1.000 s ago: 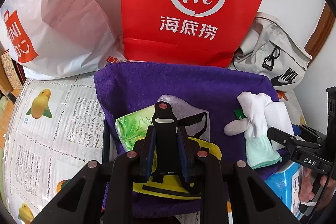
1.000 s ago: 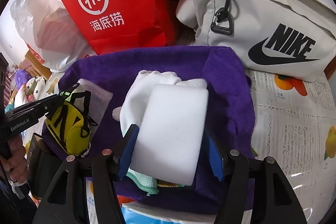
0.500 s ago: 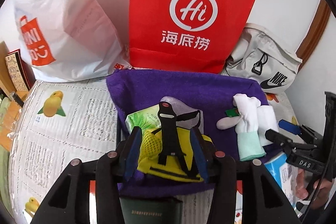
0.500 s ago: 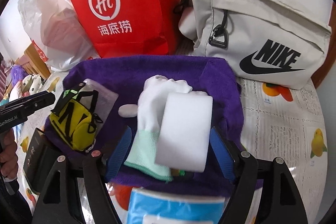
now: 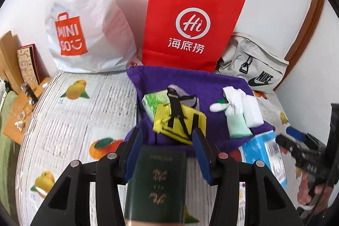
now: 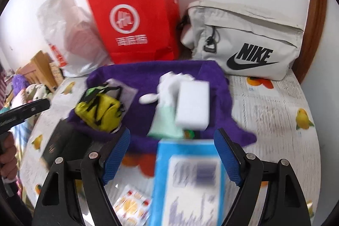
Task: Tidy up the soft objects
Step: 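Withdraw both tools from the towel toward the orange-print packet, then grasp the orange-print packet with the right tool while the left tool moves toward the white tissue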
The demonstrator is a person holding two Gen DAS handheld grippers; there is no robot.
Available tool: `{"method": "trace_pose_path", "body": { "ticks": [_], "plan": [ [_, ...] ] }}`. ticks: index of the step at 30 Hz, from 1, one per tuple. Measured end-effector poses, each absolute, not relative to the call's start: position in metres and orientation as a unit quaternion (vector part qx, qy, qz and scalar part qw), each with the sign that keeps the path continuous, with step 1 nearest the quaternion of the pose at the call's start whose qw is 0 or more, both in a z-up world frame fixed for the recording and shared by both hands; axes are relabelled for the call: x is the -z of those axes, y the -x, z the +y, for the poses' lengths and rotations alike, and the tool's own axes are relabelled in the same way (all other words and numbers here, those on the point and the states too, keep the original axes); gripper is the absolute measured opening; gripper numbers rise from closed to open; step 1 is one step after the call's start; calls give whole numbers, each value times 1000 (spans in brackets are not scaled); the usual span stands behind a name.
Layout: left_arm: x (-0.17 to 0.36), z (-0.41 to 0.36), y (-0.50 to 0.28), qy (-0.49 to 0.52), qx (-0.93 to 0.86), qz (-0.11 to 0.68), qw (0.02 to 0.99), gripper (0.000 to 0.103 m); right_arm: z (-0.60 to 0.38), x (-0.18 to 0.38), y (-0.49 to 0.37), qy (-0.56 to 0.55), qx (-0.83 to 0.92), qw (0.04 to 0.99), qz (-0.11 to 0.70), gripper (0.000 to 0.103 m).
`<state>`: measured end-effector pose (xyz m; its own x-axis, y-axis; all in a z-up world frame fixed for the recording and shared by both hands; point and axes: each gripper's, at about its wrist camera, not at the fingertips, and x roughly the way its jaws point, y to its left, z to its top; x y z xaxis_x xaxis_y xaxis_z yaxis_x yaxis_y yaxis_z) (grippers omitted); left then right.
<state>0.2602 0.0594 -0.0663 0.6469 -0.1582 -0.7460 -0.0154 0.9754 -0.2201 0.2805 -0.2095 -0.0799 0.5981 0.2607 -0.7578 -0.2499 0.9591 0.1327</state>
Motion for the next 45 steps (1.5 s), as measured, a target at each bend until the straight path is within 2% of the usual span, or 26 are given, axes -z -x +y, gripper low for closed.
{"method": "trace_pose_path", "body": {
  "ticks": [6, 14, 26, 38, 42, 44, 45],
  "plan": [
    [71, 61, -233, 121, 61, 415, 900, 47, -170, 90, -211, 34, -156, 892, 424, 80],
    [85, 68, -206, 131, 85, 415, 896, 47, -148, 131, -157, -5, -117, 893, 435, 80],
    [112, 83, -183, 125, 108, 429, 888, 47, -127, 182, -175, 11, -35, 888, 459, 80],
    [122, 92, -184, 130, 131, 435, 882, 47, -132, 190, -191, -21, 7, 884, 468, 81],
    [121, 95, -182, 133, 137, 433, 881, 47, -130, 191, -191, -16, 17, 889, 457, 78],
    [121, 96, -181, 132, 137, 433, 881, 47, -131, 191, -191, -17, 20, 892, 451, 71],
    [121, 96, -181, 132, 136, 433, 881, 47, -132, 190, -190, -18, 22, 894, 448, 62]
  ]
}}
